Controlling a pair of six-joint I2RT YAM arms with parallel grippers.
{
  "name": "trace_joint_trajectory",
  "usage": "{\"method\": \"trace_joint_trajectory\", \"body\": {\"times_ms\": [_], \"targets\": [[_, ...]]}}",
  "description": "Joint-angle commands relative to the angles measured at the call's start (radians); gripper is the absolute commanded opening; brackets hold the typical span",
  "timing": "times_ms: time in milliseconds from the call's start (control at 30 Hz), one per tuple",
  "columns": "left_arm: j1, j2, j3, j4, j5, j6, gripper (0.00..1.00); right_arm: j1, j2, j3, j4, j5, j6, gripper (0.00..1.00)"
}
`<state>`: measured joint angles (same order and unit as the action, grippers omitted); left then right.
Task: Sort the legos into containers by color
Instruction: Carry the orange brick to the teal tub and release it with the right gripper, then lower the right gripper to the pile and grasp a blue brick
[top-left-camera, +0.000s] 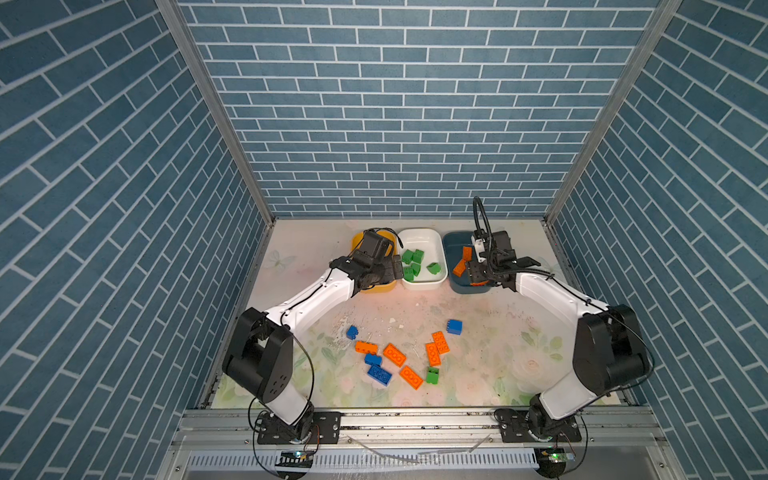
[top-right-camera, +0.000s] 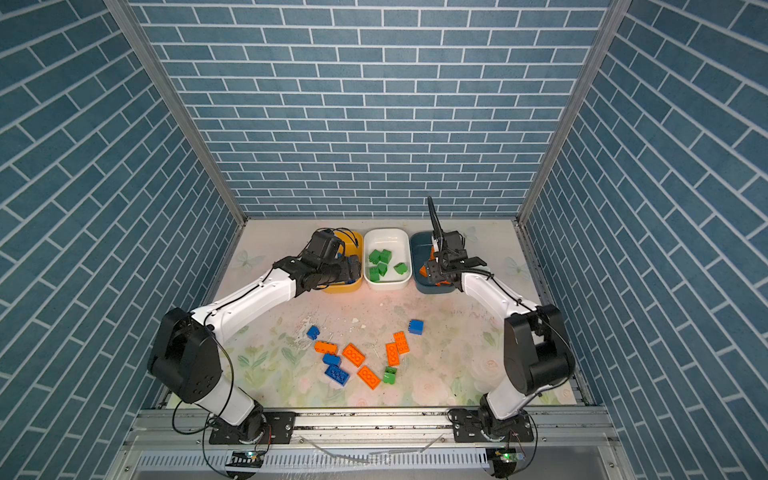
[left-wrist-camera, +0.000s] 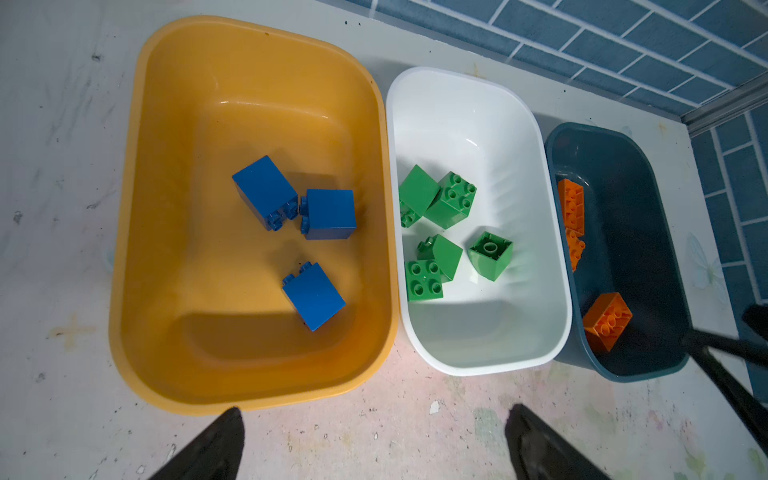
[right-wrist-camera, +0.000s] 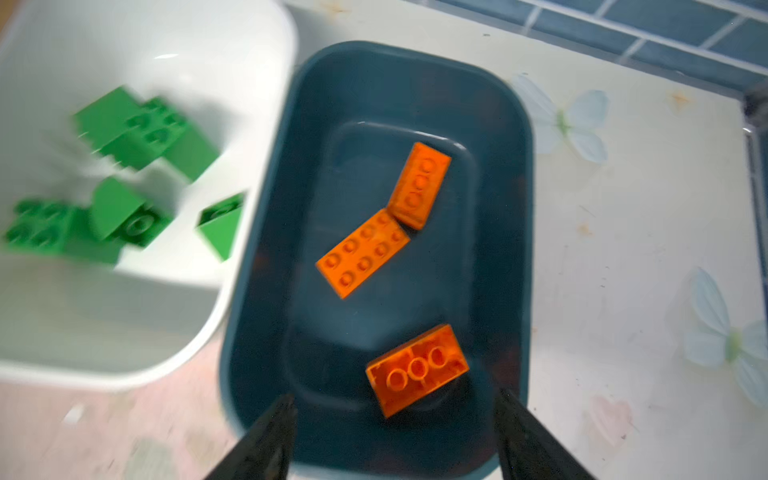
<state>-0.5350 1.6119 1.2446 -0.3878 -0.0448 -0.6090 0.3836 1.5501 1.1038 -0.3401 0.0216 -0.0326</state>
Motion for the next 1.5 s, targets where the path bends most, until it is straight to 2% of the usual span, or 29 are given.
{"method": "trace_joint_trajectory", "body": {"times_ms": [0,100,167,367,800,900,1100,1167,1333,1467], "targets": [[0.020,-0.015,-0.013,-0.016,-0.016,0.009,0.99,0.007,-0.060,-0.082,-0.118,-0.319,-0.243,0.75],[0.032,-0.018,-0.022,-0.013,-0.014,0.003,0.99,0.014,-0.102,-0.131,-0.190,-0.471,-0.342,0.74],[0.038,-0.023,-0.028,-0.008,-0.013,0.000,0.99,0.029,-0.122,-0.160,-0.227,-0.509,-0.414,0.74],[0.044,-0.025,-0.036,-0.006,-0.008,-0.001,0.99,0.065,-0.142,-0.216,-0.264,-0.493,-0.558,0.74],[0.048,-0.034,-0.058,-0.007,-0.007,-0.011,0.99,0.158,-0.002,-0.187,-0.255,-0.275,-0.720,0.70],[0.049,-0.036,-0.065,-0.008,-0.009,-0.014,0.99,0.164,0.038,-0.181,-0.242,-0.222,-0.731,0.66],[0.049,-0.032,-0.067,-0.004,0.006,-0.018,0.99,0.170,0.068,-0.186,-0.195,-0.233,-0.728,0.55],[0.049,-0.031,-0.069,0.014,0.046,-0.003,0.99,0.173,0.070,-0.193,-0.172,-0.239,-0.723,0.49],[0.050,-0.030,-0.080,0.063,0.168,0.036,0.99,0.177,0.079,-0.209,-0.134,-0.284,-0.718,0.44],[0.050,-0.035,-0.080,0.058,0.223,0.066,0.99,0.177,0.080,-0.209,-0.135,-0.272,-0.718,0.32]]}}
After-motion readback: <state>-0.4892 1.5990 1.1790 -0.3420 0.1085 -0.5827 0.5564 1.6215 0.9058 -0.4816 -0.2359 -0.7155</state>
